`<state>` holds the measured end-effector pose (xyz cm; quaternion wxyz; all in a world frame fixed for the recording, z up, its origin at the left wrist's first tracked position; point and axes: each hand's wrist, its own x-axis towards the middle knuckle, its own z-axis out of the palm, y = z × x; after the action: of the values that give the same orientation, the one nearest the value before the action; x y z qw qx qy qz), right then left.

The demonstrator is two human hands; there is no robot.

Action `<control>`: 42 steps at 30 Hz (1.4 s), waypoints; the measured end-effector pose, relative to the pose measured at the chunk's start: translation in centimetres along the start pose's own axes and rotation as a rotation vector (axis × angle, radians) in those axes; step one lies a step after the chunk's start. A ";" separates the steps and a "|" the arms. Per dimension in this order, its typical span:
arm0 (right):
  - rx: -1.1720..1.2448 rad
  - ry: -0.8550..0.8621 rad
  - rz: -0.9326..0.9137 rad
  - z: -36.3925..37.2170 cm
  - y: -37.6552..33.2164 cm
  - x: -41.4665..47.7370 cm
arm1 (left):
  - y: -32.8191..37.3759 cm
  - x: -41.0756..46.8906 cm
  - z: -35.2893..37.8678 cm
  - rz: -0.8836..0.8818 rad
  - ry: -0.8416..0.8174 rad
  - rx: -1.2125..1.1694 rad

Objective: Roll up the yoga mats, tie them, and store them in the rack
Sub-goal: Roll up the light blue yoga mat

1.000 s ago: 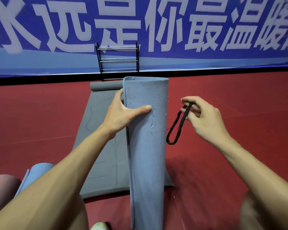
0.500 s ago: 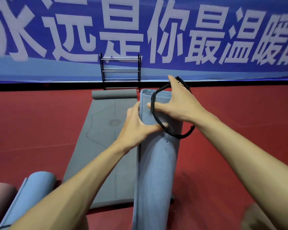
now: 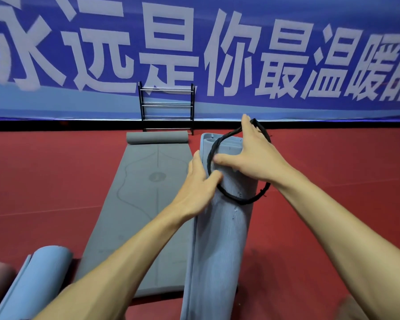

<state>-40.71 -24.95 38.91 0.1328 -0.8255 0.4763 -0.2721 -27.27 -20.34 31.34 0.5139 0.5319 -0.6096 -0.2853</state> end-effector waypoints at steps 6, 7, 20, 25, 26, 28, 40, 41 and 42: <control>0.293 0.050 -0.039 -0.8 1.7 -1.2 | -0.1 0.9 -1.5 -0.013 0.235 -0.069; 0.349 0.065 -0.051 -0.8 2.0 -1.4 | -0.1 1.0 -1.7 -0.036 0.273 -0.096; 0.671 -0.014 0.028 -3.2 3.2 0.1 | 1.9 1.4 -4.1 -0.224 0.302 -0.350; 0.716 -0.072 0.161 -3.7 3.9 1.1 | 1.7 1.5 -4.2 -0.327 0.183 -0.484; 0.779 -0.121 0.206 -3.5 4.2 1.3 | 1.6 1.5 -4.1 -0.350 0.170 -0.533; 0.942 -0.252 0.296 -2.7 4.8 1.2 | 1.4 1.5 -3.9 -0.388 0.184 -0.625; 1.245 0.045 0.225 1.9 6.7 -1.5 | 0.0 1.5 -1.5 -0.297 0.207 -0.639; 1.214 0.045 0.189 2.5 6.8 -1.7 | 0.0 1.4 -1.3 -0.284 0.229 -0.605; 1.186 0.037 0.149 3.2 6.9 -2.0 | -0.2 1.3 -1.0 -0.284 0.259 -0.576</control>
<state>-44.56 -26.86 32.36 0.5815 -0.5700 0.3021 -0.4957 -26.11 -21.45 31.95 0.6713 0.4761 -0.3538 -0.4444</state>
